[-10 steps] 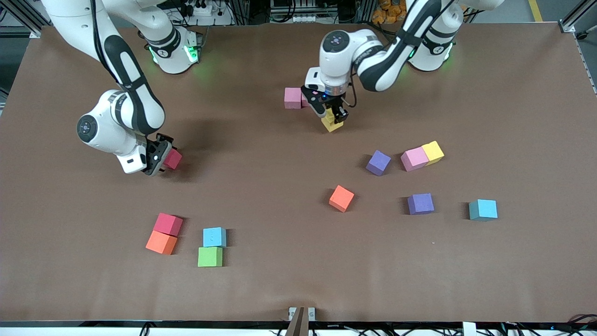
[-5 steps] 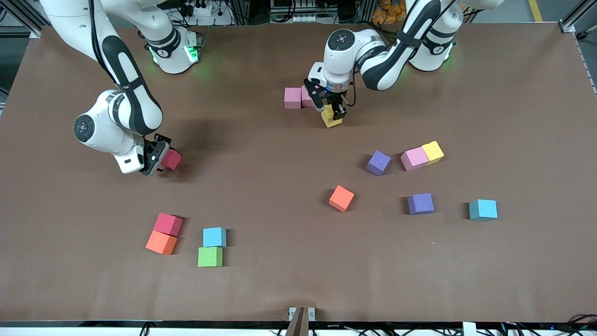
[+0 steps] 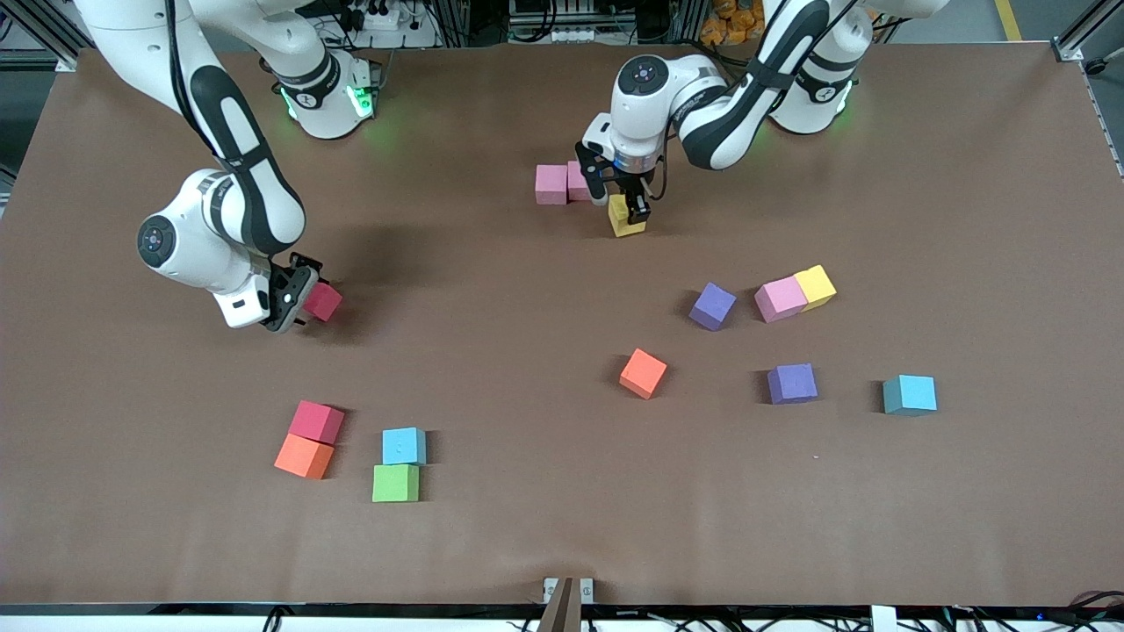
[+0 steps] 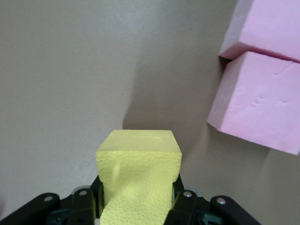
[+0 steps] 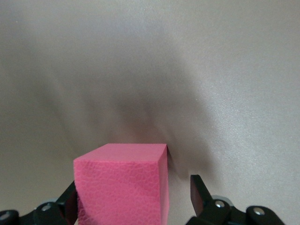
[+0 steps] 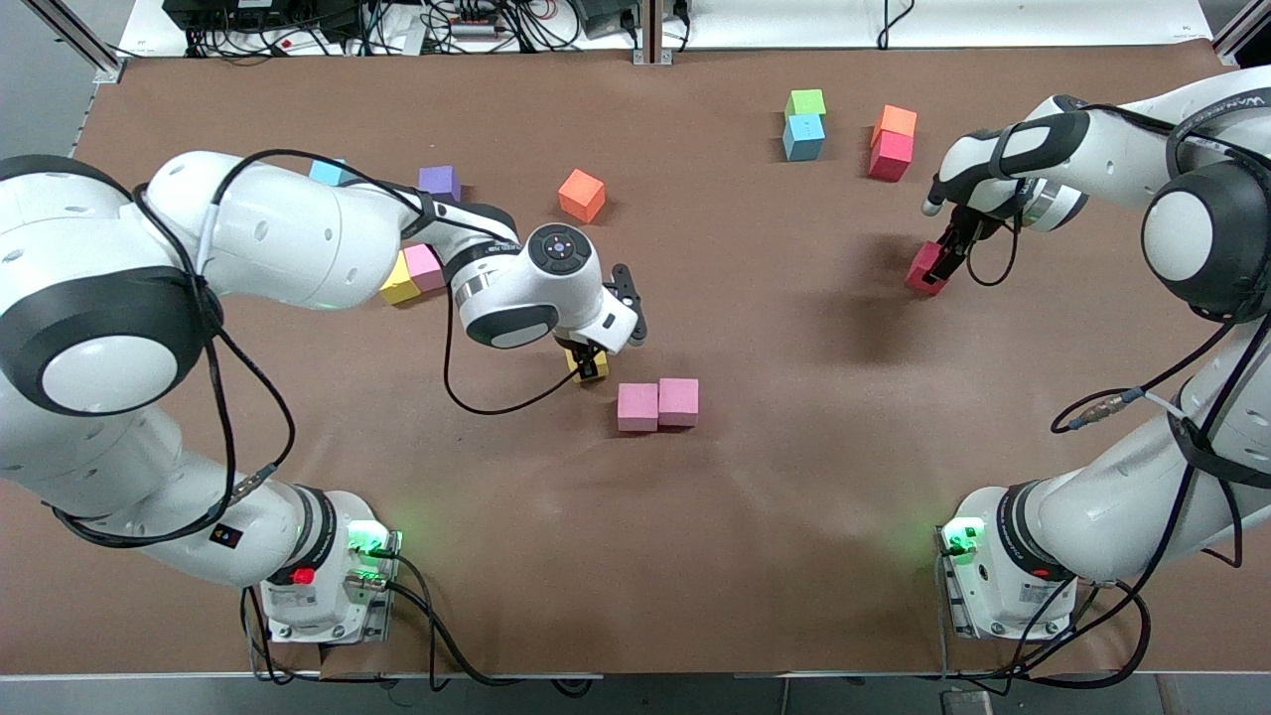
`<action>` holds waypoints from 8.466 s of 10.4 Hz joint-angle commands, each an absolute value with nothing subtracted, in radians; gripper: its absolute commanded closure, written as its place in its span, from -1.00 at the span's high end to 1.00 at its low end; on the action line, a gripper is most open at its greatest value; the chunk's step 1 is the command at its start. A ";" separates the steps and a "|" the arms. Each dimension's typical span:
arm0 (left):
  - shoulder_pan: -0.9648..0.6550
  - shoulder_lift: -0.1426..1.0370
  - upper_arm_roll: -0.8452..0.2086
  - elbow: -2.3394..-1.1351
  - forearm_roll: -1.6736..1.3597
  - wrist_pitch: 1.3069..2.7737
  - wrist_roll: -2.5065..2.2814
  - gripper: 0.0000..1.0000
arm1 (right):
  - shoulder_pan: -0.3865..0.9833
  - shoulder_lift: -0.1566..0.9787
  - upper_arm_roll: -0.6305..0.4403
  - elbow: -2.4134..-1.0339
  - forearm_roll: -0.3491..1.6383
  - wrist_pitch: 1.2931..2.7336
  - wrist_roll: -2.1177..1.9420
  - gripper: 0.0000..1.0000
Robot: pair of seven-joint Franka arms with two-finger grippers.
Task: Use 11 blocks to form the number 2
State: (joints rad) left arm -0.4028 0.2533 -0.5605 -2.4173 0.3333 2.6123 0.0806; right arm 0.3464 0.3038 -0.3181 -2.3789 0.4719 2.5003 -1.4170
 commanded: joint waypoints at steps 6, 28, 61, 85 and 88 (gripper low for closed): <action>-0.442 0.250 -0.568 -2.451 0.356 2.625 0.112 -0.41 | 0.339 0.264 -0.311 -2.370 0.495 2.445 -1.408 -0.04; -0.503 0.265 -0.598 -2.459 0.373 2.629 0.183 -0.41 | 0.874 0.275 -0.370 -2.145 0.495 2.347 -0.329 -0.57; -0.200 -0.091 -0.533 -2.283 0.106 2.189 0.198 1.00 | 1.311 0.521 -0.374 -1.898 0.486 2.534 0.676 -0.60; 0.034 0.277 -0.526 -2.121 0.170 2.218 -0.024 1.00 | 1.450 0.635 -0.307 -1.879 0.511 2.668 0.808 -0.65; 0.014 0.325 -0.528 -2.121 0.280 2.253 -0.070 1.00 | 1.457 0.637 -0.308 -1.890 0.509 2.669 0.808 -0.65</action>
